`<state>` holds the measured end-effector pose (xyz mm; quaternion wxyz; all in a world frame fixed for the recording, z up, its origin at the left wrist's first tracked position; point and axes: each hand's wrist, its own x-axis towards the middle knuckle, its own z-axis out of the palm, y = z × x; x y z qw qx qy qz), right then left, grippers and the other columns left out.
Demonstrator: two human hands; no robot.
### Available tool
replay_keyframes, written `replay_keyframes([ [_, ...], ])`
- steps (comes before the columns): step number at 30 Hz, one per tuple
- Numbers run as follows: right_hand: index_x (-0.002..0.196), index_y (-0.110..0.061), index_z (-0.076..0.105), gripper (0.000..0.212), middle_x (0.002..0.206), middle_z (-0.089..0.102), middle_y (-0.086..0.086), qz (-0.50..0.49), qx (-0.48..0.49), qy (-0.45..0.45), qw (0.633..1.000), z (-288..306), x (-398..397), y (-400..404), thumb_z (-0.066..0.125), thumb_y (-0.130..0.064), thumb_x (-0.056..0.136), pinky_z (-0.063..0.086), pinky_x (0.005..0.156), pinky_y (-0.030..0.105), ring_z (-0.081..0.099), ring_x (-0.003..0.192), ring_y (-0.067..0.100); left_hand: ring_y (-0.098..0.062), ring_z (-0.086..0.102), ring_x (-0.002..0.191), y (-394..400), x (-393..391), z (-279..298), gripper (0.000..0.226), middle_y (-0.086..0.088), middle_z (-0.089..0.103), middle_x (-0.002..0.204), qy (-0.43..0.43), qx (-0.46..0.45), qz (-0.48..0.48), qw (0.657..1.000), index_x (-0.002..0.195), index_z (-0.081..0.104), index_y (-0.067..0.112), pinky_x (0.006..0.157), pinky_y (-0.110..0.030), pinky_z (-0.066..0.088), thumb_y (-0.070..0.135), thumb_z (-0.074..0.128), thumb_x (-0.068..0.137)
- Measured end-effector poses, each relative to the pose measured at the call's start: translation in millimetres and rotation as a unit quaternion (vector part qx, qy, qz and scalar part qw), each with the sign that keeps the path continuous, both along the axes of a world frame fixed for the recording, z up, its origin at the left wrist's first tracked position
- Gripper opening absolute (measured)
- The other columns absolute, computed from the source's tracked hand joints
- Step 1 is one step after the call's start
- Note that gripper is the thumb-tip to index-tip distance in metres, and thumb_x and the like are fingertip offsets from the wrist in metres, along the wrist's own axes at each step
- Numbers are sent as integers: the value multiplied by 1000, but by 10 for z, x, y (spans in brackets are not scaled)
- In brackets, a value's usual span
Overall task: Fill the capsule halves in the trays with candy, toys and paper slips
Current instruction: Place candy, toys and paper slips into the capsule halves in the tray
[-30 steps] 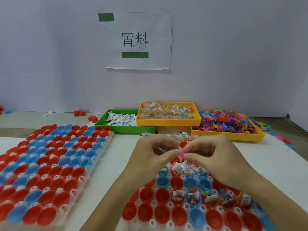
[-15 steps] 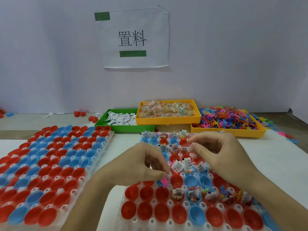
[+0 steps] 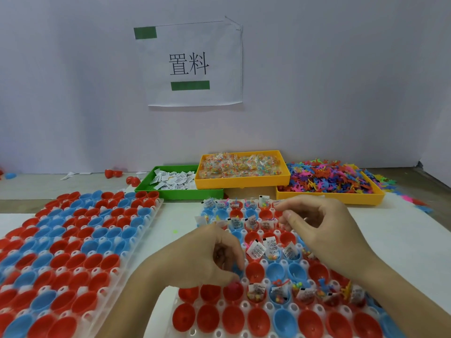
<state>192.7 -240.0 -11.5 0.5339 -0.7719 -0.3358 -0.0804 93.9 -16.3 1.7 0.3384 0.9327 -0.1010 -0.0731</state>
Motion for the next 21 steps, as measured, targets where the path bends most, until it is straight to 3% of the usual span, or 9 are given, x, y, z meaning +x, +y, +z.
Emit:
replay_keyframes([
  [2,95,-30,76,25,83,74,-16,-3,3,1,1000,1,11,-5,65,-7,92,60,74,27,71,80,6,-13,58,63,22,-7,13,11,2,65,75,-6,-13,-2,1000,88,72,23,73,-5,43,19,77,80],
  [5,96,-27,76,23,80,74,-15,-6,8,1,1000,2,50,-30,66,-7,92,59,71,27,70,78,7,-9,56,63,80,-15,49,9,7,60,69,-17,-47,12,999,87,72,28,72,-33,55,27,78,80],
  [6,95,-27,76,23,80,74,-15,-7,10,0,1000,2,64,-40,66,-7,92,59,71,26,70,78,7,-12,58,65,104,6,73,8,6,59,68,-33,-48,23,998,86,72,29,74,-36,55,33,76,80],
  [11,90,-37,73,31,81,73,-20,-19,19,-14,1000,-16,108,-66,65,-7,93,56,66,17,69,78,4,-2,55,61,232,597,199,4,6,65,72,-157,4,179,971,84,69,27,59,-22,48,26,72,87],
  [15,91,-37,73,30,82,72,-22,-26,18,-22,999,-41,116,-64,65,-7,93,56,66,18,68,79,3,-4,55,67,326,1332,215,13,-7,70,101,-192,62,295,934,104,70,15,53,-13,38,16,61,95],
  [17,91,-36,73,30,82,72,-21,-29,16,-21,999,-54,124,-68,65,-7,93,56,67,20,68,79,3,-13,62,77,380,1579,202,22,-13,68,116,-192,86,310,927,111,72,10,61,-14,45,6,55,97],
  [19,92,-34,74,28,82,72,-20,-31,13,-18,999,-62,142,-77,65,-8,93,56,68,21,68,79,4,-23,64,106,430,1756,184,25,-13,64,127,-157,127,275,940,115,72,7,84,-22,49,3,55,97],
  [21,92,-34,74,27,82,72,-19,-33,13,-17,999,-64,165,-90,65,-8,93,56,67,20,68,79,4,-22,61,113,448,1859,186,20,-10,67,125,-112,178,231,950,112,74,9,87,-24,46,9,63,95],
])
